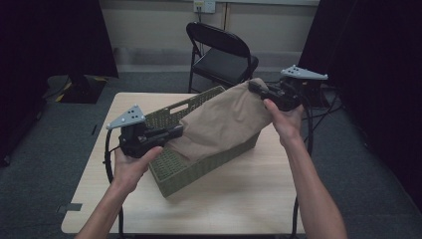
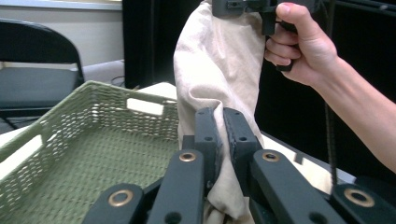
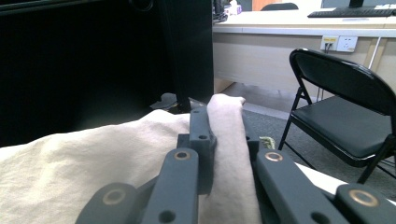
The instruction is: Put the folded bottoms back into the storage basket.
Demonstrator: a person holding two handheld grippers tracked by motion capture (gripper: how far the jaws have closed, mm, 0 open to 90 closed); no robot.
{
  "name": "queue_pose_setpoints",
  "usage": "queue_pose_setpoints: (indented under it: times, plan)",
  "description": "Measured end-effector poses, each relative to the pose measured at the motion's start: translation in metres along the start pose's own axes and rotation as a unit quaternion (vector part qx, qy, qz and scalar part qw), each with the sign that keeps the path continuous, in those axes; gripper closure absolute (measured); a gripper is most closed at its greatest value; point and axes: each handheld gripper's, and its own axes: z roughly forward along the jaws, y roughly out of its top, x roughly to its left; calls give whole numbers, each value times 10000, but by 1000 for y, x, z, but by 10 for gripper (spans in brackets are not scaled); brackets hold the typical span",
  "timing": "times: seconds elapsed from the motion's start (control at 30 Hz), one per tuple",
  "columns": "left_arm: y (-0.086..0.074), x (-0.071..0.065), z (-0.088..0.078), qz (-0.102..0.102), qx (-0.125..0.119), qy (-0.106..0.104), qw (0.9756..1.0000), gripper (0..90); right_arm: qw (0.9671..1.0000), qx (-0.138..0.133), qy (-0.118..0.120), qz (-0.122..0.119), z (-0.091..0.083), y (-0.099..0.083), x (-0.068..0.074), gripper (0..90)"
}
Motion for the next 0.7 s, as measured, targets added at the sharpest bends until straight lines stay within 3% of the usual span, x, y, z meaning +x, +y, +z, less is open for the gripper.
queue_pose_setpoints:
  times: [0.33,0.7]
  plan:
    - [-11,27,2,-147,82,283,9995,857,9997,204,39,108,41,-11,-6,830]
    - [-25,45,7,-351,159,371,9986,857,9989,453,31,112,66,-22,-8,830]
